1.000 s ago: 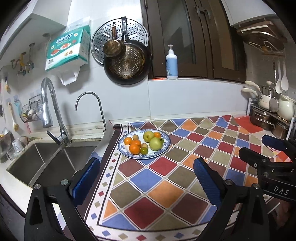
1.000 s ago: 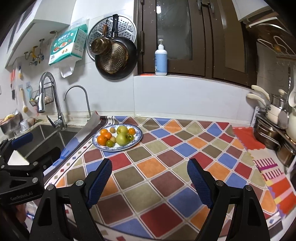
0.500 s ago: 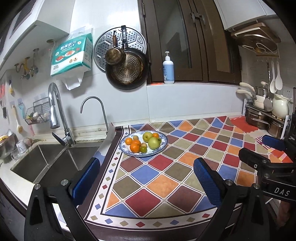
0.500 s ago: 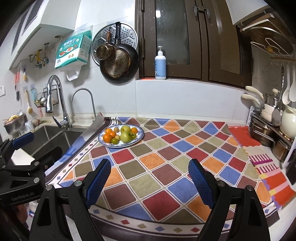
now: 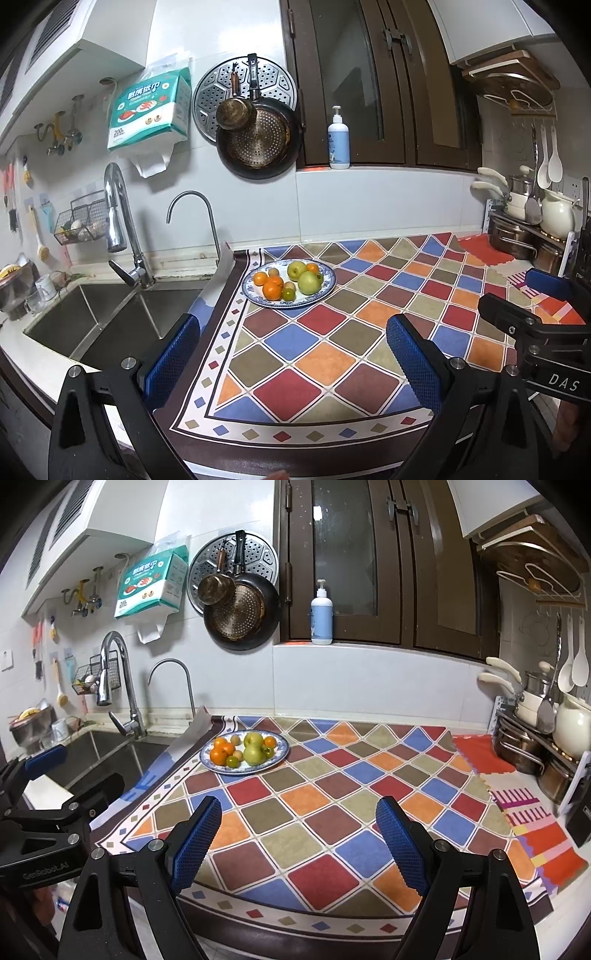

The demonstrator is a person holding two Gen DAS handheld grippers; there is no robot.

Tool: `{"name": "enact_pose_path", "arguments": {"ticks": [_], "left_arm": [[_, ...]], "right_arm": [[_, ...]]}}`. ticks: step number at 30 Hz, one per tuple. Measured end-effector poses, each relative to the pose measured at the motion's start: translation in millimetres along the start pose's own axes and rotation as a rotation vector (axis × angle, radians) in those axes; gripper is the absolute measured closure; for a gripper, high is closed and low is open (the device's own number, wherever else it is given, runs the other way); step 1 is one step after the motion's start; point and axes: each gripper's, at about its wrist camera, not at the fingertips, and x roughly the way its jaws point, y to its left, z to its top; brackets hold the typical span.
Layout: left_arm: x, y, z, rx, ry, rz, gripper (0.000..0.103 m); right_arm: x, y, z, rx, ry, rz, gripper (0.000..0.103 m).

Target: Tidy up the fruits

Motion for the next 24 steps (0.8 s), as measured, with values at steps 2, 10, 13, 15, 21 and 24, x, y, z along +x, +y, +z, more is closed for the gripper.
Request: {"name": "enact_pose_path", "arguments": {"ticks": [2, 10, 13, 15, 21, 24], "left_arm": [[-0.3, -0.2, -0.3, 0.000, 0.000, 0.001, 0.000], [-3.8, 0.2, -2.1, 0.002, -0.001, 0.008, 0.000], [-5.4, 1.0, -2.9, 0.001, -0.002, 0.011, 0.000], [-5.2, 0.9, -2.7, 0.001, -0.001, 0.009, 0.000], [-6.4, 2.6, -4.2, -0.003, 0.006, 0.009, 0.000], [-5.7, 2.4, -4.2, -0.003, 0.008, 0.008, 0.000]], "right_arm": [[-0.2, 0.2, -0.2, 0.001, 0.000, 0.001, 0.017], [-3.0, 1.1, -0.7, 0.000, -0.003, 0.005, 0.017], [-3.5, 1.4, -0.7, 0.000, -0.004, 0.005, 0.017], [-2.8, 0.9, -0.7, 0.000, -0.004, 0.005, 0.017], [-2.7, 1.0, -0.7, 0.000, -0.003, 0.005, 0.017], [-3.2, 1.4, -1.1, -0.001, -0.003, 0.004, 0.017]]}}
